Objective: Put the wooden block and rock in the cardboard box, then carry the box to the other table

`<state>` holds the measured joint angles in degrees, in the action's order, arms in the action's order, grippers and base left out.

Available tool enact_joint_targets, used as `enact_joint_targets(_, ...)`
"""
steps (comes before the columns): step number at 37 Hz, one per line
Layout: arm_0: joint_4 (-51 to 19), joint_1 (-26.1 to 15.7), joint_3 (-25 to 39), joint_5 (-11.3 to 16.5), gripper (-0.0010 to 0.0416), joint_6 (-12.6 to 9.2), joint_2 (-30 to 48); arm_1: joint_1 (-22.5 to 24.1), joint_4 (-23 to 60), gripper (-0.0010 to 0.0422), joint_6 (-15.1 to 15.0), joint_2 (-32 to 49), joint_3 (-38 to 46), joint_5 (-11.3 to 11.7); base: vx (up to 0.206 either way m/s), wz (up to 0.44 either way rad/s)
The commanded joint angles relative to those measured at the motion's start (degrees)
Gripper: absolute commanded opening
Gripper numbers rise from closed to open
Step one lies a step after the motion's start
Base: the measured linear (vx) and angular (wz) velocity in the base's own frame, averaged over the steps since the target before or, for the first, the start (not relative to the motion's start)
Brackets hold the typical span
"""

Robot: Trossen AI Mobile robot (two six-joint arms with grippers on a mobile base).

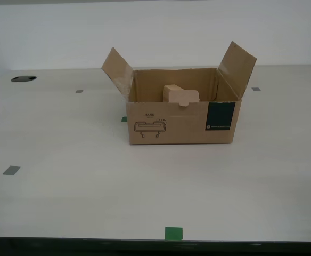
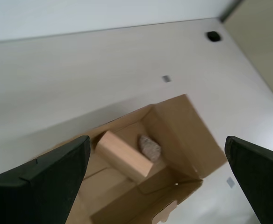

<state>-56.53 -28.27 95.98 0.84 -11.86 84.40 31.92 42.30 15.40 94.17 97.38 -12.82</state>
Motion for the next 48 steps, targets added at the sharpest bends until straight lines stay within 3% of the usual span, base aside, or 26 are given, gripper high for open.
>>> enact_joint_targets(1, -3.0, 0.8, 1.6, -0.8, 0.0388, -1.1, 0.0, -0.5, 5.2, 0.0394, 3.4, 0.0, 1.8, 4.1, 0.0, 0.0)
enact_joint_targets(3, -4.2, 1.4, 2.0, -0.8, 0.0388, -1.3, 0.0, -0.9, 7.4, 0.0394, 4.5, 0.0, 2.3, 4.7, 0.0, 0.0)
enact_joint_targets(24, -12.7, 4.0, 1.4, -0.8, 0.0388, -1.7, 3.7, -4.5, 16.3, 0.0394, 5.3, 0.3, 0.5, 4.9, 0.0, 0.0)
enact_joint_targets(45, -14.0, 5.1, 1.4, -0.7, 0.0388, -1.0, 16.7, -7.6, 9.6, 0.0394, 7.8, 1.2, -13.1, 4.8, 0.0, 0.0)
enact_joint_targets(48, -14.1, 6.0, 1.4, -0.8, 0.0388, -1.0, 19.5, -7.6, 8.8, 0.0394, 8.0, 3.1, -13.2, 2.8, 0.0, 0.0)
